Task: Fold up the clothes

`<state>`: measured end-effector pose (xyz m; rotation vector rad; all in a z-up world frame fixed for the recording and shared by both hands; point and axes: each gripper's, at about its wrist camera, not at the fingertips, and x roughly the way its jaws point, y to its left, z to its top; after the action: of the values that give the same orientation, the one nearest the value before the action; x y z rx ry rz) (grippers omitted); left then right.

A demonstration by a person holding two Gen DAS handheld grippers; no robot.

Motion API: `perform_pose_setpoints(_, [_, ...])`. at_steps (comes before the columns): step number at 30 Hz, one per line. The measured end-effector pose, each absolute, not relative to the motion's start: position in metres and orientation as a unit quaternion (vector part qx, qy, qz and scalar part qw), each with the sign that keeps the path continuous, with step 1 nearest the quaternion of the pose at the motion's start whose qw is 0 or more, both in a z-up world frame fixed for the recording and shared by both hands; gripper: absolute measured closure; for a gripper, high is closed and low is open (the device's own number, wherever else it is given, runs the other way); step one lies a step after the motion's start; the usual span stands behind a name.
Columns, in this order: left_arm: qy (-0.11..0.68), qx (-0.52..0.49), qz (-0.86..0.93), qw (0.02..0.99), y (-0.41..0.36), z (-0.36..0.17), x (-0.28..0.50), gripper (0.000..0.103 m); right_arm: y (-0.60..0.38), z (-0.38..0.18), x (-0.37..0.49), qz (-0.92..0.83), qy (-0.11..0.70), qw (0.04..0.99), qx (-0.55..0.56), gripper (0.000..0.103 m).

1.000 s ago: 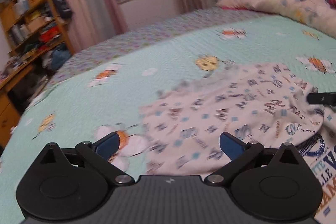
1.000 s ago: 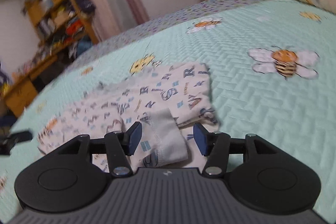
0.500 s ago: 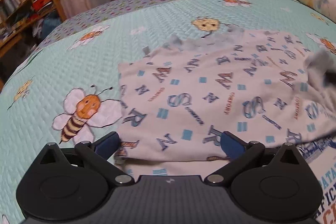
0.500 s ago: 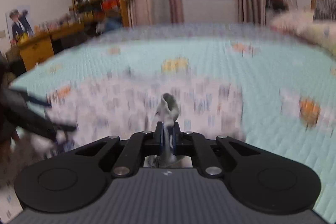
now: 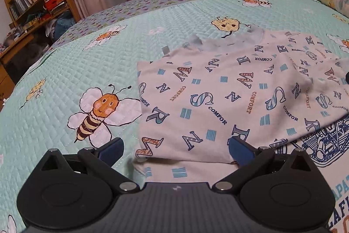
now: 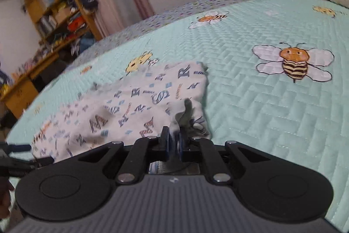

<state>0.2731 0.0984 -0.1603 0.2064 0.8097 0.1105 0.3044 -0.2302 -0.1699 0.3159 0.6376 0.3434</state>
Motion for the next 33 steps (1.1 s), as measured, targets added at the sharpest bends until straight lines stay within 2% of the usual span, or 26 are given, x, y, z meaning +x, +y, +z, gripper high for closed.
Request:
perform_pose_setpoints(5, [0.394,0.101,0.064,0.911,0.101,-0.158,0.272,0.001,-0.233,-0.169,0.295,0.176,0.305,0.921,0.163,0.091])
perform_pose_setpoints(8, [0.396,0.091,0.071,0.911,0.102,-0.155,0.271,0.001,-0.236,-0.175,0.297,0.186,0.325,0.91,0.179,0.087])
perform_pose_setpoints(11, [0.397,0.106,0.072,0.909,0.098,-0.155,0.272,0.001,-0.241,-0.175,0.296,0.212,0.328,0.903,0.18,0.077])
perform_pose_setpoints(14, [0.4,0.112,0.074,0.907,0.096,-0.155,0.274,0.001,-0.246,-0.161,0.281,0.22,0.294,0.921,0.127,0.074])
perform_pose_setpoints(17, [0.398,0.114,0.077,0.907,0.093,-0.151,0.275,0.001,-0.25,-0.152,0.275,0.162,0.262,0.951,0.028,0.068])
perform_pose_setpoints(22, [0.393,0.121,0.073,0.908,0.088,-0.146,0.281,0.001,-0.236,-0.162,0.287,0.157,0.256,0.946,-0.126,0.067])
perform_pose_setpoints(33, [0.409,0.114,0.076,0.902,0.092,-0.153,0.291,0.001,-0.202,-0.167,0.291,0.216,0.246,0.919,-0.22,0.063])
